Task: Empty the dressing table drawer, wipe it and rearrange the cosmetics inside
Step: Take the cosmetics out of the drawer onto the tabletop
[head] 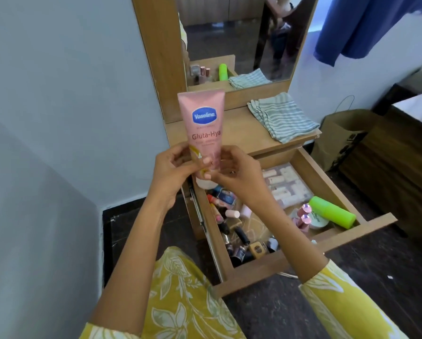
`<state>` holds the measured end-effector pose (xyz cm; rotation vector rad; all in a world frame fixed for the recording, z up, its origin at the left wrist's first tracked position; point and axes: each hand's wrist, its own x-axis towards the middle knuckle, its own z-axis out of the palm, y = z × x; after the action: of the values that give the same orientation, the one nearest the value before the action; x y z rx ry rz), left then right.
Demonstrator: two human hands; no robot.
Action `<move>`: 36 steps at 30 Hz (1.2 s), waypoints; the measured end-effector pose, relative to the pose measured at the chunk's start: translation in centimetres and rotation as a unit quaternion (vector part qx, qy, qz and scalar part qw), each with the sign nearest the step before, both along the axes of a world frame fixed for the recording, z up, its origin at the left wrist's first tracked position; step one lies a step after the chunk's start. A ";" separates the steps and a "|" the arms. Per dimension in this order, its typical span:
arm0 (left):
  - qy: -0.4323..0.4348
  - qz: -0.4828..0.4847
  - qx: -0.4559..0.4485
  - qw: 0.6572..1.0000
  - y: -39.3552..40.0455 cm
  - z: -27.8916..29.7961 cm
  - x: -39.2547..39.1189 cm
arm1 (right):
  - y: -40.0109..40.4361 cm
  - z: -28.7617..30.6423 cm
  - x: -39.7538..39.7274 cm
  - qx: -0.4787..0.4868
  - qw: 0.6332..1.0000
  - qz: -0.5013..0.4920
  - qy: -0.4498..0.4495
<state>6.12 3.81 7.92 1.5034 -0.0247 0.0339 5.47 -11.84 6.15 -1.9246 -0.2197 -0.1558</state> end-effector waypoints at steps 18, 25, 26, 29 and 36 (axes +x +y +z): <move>-0.115 0.191 0.156 0.962 0.9 -2.1 9.6 | 6.6 -1.0 11.6 0.049 0.993 -0.097 -0.051; -0.140 0.242 0.263 0.924 -0.4 -2.8 5.2 | 3.8 0.3 9.4 -0.065 0.989 -0.128 -0.035; -0.164 0.235 0.290 0.913 -0.7 -3.0 3.8 | 2.8 0.6 8.4 -0.083 0.989 -0.119 -0.037; -0.223 0.165 0.398 0.874 -1.1 -4.1 0.1 | -0.3 1.4 5.0 -0.186 0.982 -0.026 0.006; -0.162 0.023 0.613 0.773 -1.5 -6.2 -2.4 | -3.3 -2.3 -0.7 -0.473 0.858 0.144 0.142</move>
<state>3.69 2.29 1.68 2.8061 -0.3482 0.3829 4.75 -15.10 3.81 -2.8174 -0.4353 0.5396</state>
